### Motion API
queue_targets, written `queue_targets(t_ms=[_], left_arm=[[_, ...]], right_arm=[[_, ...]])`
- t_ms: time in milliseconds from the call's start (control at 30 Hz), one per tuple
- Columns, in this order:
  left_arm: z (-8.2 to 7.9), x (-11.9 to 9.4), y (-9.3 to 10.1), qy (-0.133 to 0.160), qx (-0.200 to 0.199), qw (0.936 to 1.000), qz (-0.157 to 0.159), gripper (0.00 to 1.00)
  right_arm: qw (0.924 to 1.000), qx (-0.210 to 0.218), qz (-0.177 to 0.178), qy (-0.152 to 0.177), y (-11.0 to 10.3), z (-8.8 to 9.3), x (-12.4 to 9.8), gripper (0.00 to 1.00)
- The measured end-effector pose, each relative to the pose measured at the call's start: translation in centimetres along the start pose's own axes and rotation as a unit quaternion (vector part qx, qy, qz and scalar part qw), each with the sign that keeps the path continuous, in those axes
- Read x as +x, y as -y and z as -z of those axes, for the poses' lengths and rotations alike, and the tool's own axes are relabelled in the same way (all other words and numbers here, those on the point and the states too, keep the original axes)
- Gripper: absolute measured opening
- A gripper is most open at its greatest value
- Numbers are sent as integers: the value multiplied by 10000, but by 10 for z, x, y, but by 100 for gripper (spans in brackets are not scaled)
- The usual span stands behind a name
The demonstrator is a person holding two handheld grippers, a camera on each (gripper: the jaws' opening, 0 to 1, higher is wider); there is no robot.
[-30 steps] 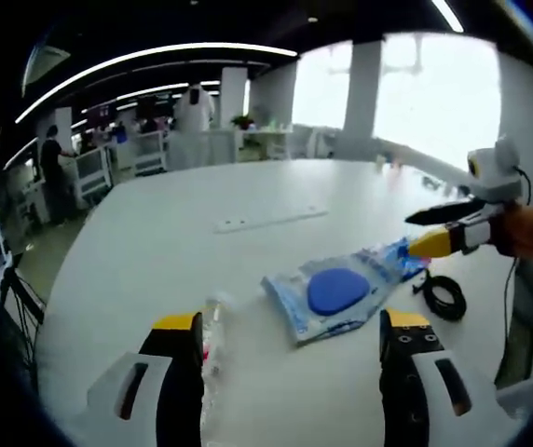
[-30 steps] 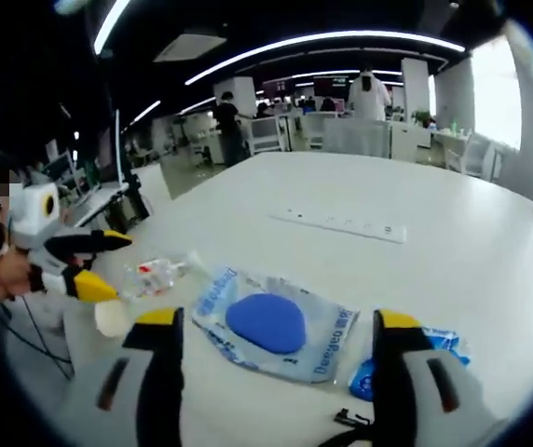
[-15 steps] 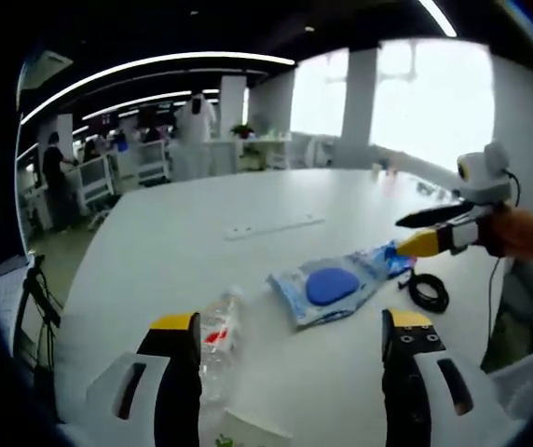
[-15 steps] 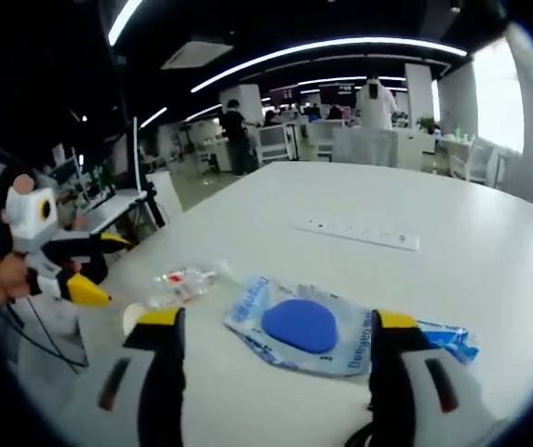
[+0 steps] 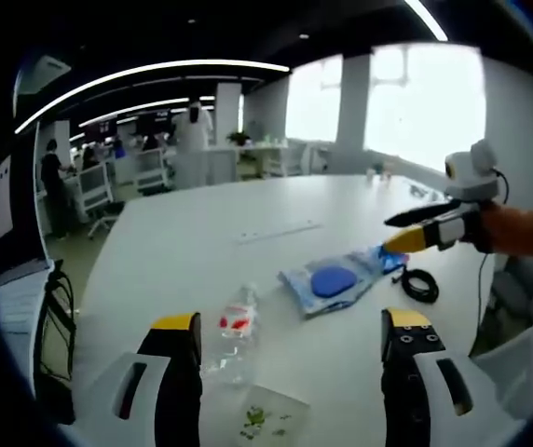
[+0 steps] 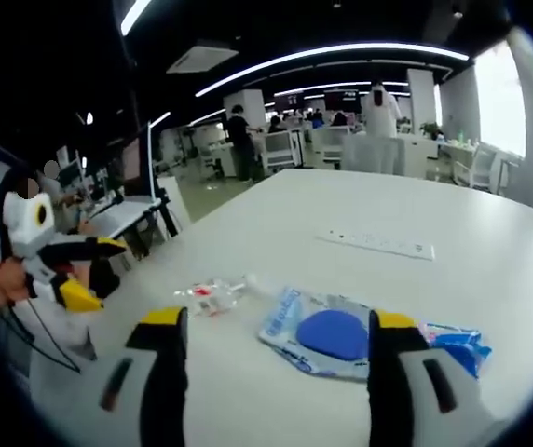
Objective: Arrange the tabletop items into an orderly group along one side of the table until the central work area is clear of visible clutter.
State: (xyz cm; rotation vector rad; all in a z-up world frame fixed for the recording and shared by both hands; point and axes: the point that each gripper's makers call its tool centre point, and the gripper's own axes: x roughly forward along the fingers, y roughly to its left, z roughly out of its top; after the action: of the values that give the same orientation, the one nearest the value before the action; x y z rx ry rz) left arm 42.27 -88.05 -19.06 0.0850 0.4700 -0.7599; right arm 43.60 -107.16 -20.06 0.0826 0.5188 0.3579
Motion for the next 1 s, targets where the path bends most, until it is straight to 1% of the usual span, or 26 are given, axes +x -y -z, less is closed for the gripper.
queue_targets(t_ms=[167, 400, 733, 1000], left_arm=[[1, -6, -11, -3, 25, 10000, 19, 75], [-3, -12, -25, 58, 49, 10000, 42, 74], [2, -10, -40, 24, 34, 9999, 136, 73], [9, -8, -54, -15, -50, 9998, 181, 73]], right_arm=[[10000, -35, -37, 46, -14, -8, 10, 78], [9999, -19, -105, 79, -29, -16, 24, 77], [9995, 32, -309, -38, -57, -15, 57, 75], [9989, 120, -433, -166, -67, -11, 86, 75]])
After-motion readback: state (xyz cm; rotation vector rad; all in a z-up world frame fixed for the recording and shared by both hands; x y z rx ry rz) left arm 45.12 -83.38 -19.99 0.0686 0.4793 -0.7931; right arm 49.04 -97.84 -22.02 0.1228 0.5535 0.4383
